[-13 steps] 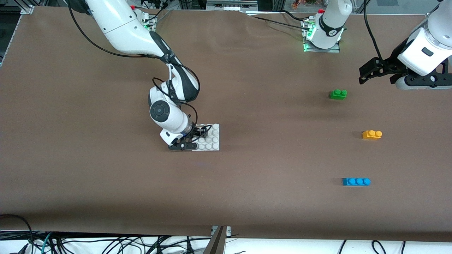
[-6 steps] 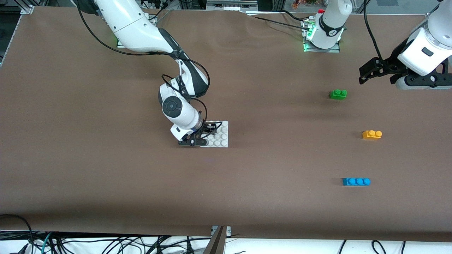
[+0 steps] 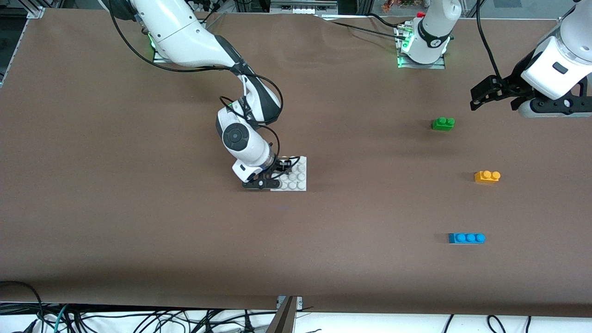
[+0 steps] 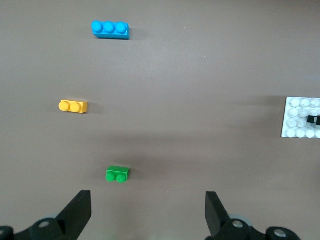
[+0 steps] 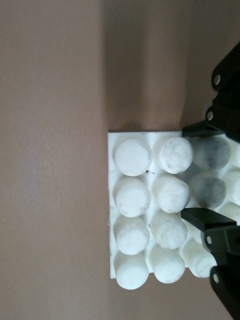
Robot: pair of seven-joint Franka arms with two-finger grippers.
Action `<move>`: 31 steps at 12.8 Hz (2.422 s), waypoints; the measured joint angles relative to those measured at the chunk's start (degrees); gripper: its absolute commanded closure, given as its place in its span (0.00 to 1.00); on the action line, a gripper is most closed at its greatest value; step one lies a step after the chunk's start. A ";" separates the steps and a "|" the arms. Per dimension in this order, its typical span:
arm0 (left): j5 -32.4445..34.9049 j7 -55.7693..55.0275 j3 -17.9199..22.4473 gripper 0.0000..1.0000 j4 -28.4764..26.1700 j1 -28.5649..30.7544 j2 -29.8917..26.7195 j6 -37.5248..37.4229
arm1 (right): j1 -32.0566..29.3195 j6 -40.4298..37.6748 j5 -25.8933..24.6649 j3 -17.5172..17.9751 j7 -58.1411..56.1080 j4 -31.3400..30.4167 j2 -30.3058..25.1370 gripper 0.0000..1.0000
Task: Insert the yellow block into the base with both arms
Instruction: 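Keep sliding the white plate toward the table center with the right gripper, then open the right gripper and lift it off the white plate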
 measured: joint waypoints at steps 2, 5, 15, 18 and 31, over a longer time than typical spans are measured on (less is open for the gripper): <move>0.00 0.00 0.00 0.00 0.00 0.00 0.00 0.00 | 0.66 0.00 0.00 0.00 0.02 0.49 0.27 0.44; 0.00 0.00 -0.03 0.00 0.00 0.00 0.00 0.00 | 2.08 0.03 0.02 0.01 1.88 1.35 0.83 0.44; 0.00 0.00 -0.03 0.00 0.00 0.00 0.00 0.00 | 4.49 0.07 0.02 0.02 5.08 7.93 4.77 0.43; 0.00 0.00 -0.03 0.00 0.00 0.00 0.00 0.00 | 4.65 0.07 0.02 0.01 5.23 8.19 4.93 0.43; 0.00 0.00 -0.03 0.00 0.00 0.00 0.00 0.00 | 4.77 -1.15 -0.20 -0.95 2.90 10.89 5.20 0.00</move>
